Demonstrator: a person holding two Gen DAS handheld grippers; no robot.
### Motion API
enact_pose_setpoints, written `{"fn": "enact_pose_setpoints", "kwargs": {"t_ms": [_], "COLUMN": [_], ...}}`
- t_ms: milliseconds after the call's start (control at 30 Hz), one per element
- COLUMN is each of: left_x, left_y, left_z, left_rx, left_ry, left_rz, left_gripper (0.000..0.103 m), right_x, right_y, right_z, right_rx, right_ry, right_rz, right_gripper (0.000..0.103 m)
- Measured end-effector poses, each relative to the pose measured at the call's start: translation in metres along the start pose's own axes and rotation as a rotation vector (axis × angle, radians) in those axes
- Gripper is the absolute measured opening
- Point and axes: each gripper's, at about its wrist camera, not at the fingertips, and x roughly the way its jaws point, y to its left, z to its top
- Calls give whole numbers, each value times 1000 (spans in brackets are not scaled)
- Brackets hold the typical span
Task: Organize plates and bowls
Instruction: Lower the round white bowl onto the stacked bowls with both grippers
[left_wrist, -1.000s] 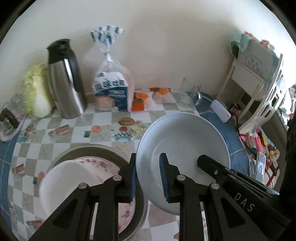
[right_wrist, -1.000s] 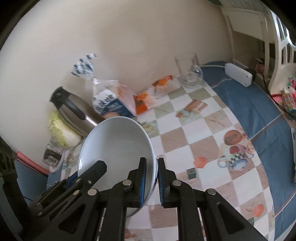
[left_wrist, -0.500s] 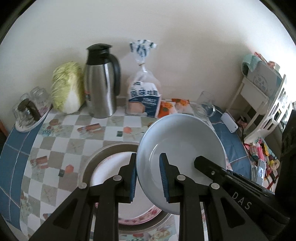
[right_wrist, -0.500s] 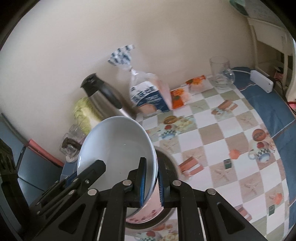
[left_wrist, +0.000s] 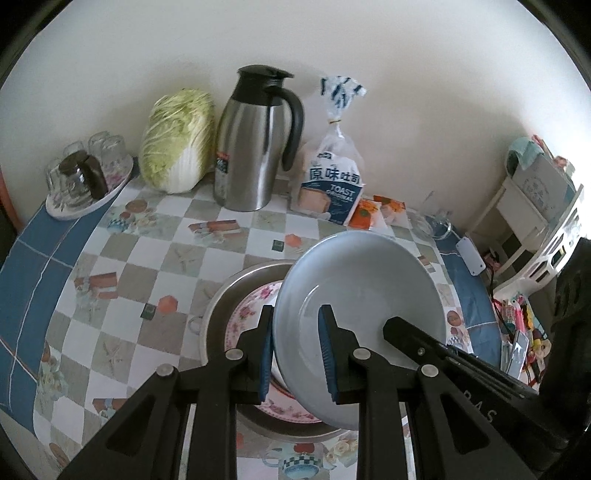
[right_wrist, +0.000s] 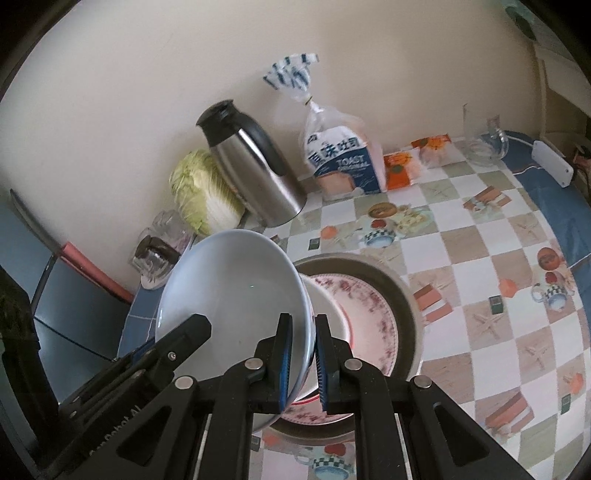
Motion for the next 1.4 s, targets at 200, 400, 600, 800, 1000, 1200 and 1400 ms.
{"fn": "enact_pose_setpoints", "kwargs": {"t_ms": [200, 400, 600, 800, 1000, 1200, 1400], "left_x": [15, 31, 38, 43, 43, 43, 44], "left_y": [14, 16, 19, 20, 20, 25, 26], "left_z": [-2, -5, -6, -5, -4, -3, -4], "left_rx": [-48, -67, -90, -98, -98, -113, -112], "left_ry": [40, 79, 96, 98, 93, 87, 81], "left_rz": [-17, -33, -41, -48, -45, -6, 11], "left_gripper": [24, 24, 24, 24, 23, 10, 7], "right_x": [18, 28, 34, 38, 39, 40, 41], "right_y": [5, 1, -2, -3, -3, -1, 0], "right_z": [-4, -4, -4, -3, -3, -3, -2], "right_rx": [-8, -11, -10, -15, -12, -19, -22], "right_ry": [30, 43, 56, 61, 59, 64, 62], "right_rz": [-4, -46, -70, -86, -94, -99, -101], "right_gripper": [13, 13, 13, 13, 14, 15, 16]}}
